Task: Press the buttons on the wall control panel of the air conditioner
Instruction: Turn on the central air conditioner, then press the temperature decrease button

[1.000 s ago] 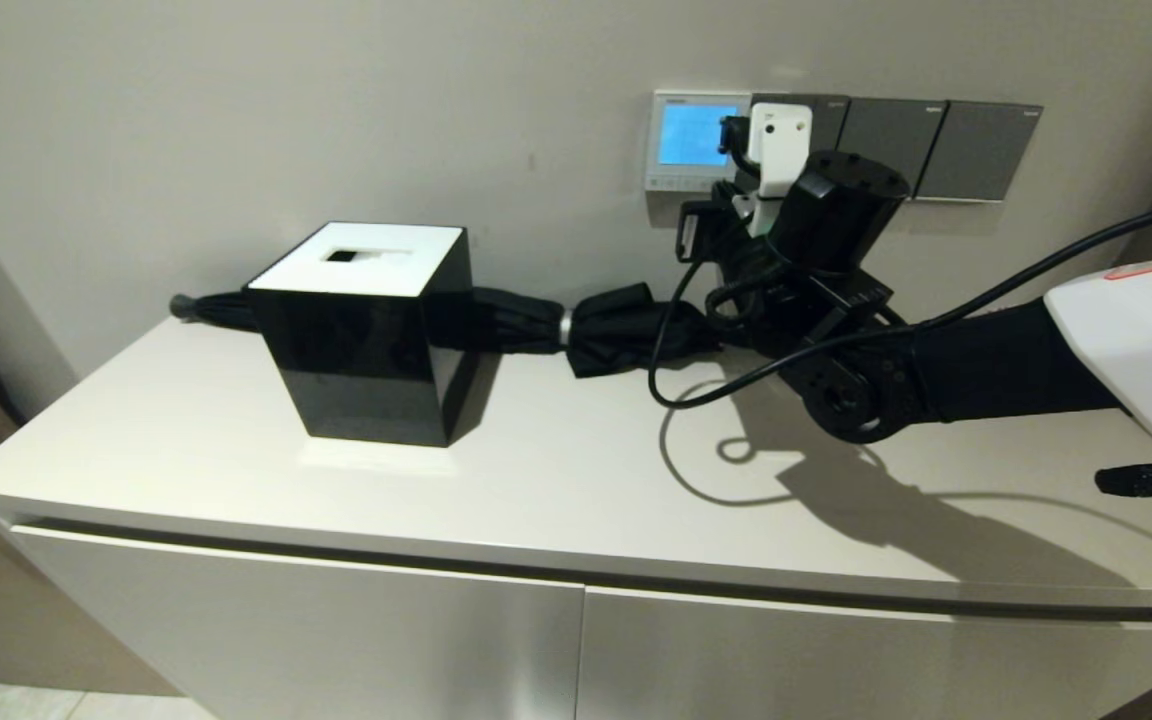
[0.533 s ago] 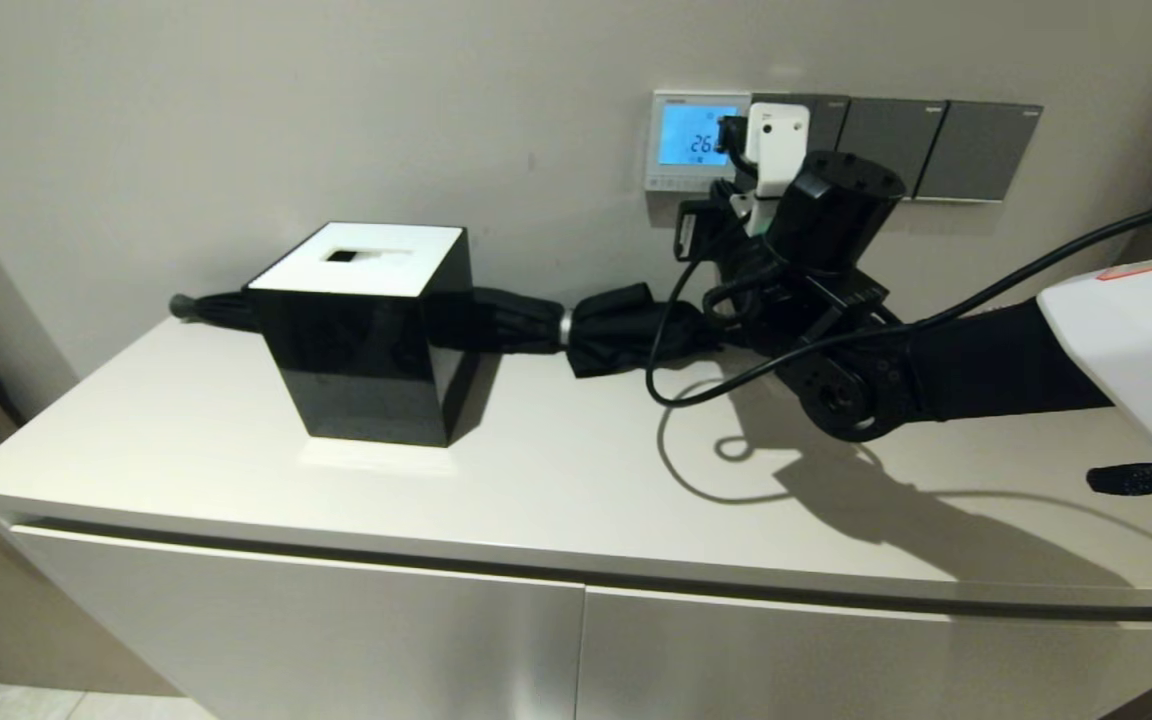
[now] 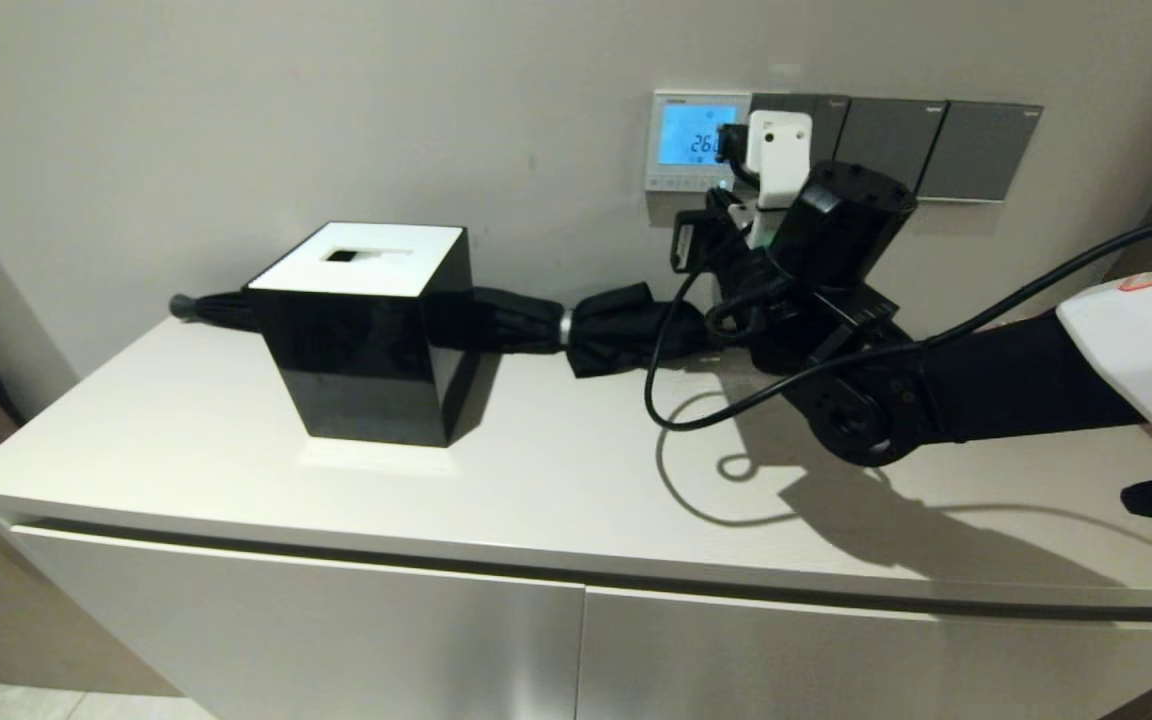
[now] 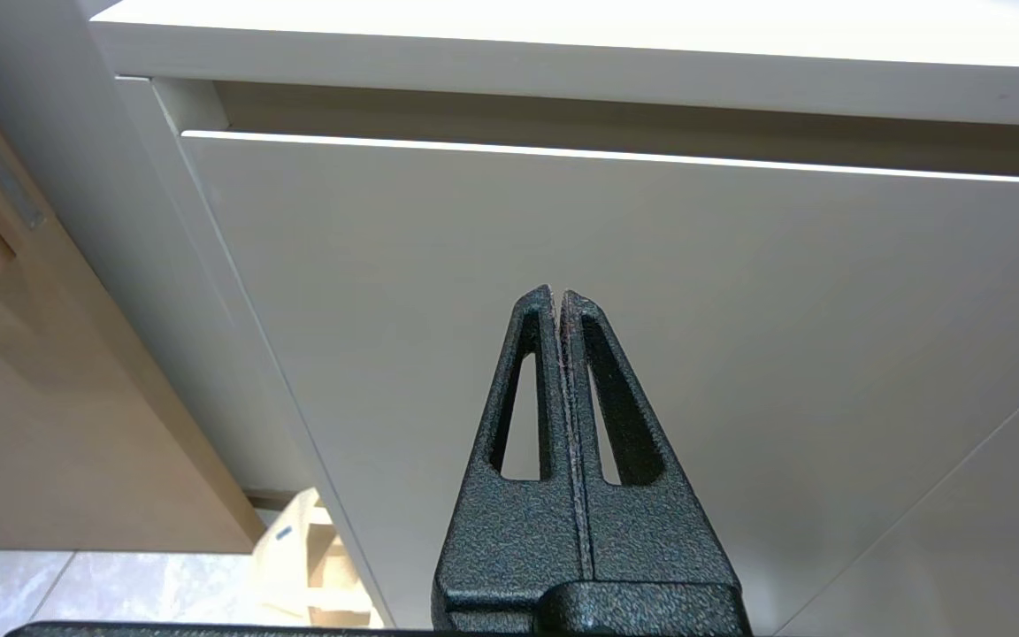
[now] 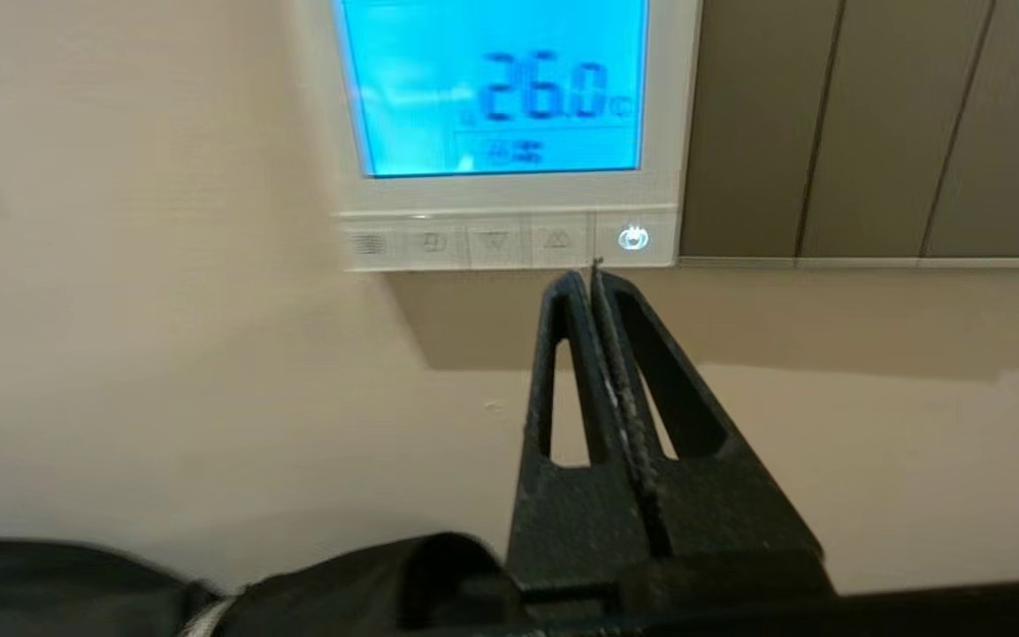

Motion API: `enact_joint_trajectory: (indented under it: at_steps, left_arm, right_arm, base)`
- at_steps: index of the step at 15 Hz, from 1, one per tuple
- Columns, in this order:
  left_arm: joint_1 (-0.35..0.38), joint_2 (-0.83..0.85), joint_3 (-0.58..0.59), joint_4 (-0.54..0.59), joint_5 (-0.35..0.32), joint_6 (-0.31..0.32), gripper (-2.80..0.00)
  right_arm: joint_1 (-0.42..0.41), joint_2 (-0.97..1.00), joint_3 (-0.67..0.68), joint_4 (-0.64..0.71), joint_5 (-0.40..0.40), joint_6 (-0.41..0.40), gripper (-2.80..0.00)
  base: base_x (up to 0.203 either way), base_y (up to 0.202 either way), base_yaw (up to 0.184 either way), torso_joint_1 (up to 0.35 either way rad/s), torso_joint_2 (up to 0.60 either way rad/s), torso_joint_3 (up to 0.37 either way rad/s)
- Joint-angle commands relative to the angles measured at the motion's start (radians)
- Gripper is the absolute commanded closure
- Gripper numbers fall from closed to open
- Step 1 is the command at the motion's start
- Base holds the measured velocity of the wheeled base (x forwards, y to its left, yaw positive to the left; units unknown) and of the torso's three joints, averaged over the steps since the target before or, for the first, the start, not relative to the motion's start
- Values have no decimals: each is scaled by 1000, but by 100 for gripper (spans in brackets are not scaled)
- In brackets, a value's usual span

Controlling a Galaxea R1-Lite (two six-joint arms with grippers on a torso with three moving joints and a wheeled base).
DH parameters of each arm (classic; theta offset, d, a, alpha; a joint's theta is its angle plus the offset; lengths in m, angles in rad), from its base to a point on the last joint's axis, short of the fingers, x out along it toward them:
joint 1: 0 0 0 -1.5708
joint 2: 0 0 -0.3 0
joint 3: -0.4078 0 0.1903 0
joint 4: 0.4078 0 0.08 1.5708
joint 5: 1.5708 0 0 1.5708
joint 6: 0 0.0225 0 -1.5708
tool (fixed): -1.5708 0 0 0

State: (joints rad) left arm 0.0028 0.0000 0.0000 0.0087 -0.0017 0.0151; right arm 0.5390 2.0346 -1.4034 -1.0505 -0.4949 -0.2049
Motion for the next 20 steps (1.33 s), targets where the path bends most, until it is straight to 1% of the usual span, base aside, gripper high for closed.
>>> enact_joint_trajectory:
  at_steps: [1, 5, 7, 15, 18, 20]
  left_arm:
    - [0, 0, 0, -1, 0, 0, 0]
    - [0, 0, 0, 0, 0, 0, 0]
    - [0, 0, 0, 0, 0, 0, 0]
    - [0, 2, 0, -1, 0, 0, 0]
    - [0, 1, 0, -1, 0, 0, 0]
    - [0, 0, 0, 0, 0, 0, 0]
  right_arm:
    - [16, -24, 37, -16, -2, -4, 0]
    - [20, -17, 16, -13, -3, -4, 0]
    - [35, -10, -5, -8, -7, -5, 0]
    - [36, 48, -72, -4, -16, -10, 0]
    - [51, 59, -97, -2, -33, -12, 0]
    - [60, 75, -120, -3, -48, -30, 0]
  base:
    - [0, 0, 0, 0, 0, 0]
    - [0, 0, 0, 0, 0, 0]
    - [0, 0, 0, 0, 0, 0]
    - [0, 0, 0, 0, 0, 0]
    - [0, 0, 0, 0, 0, 0]
    - [0, 0, 0, 0, 0, 0]
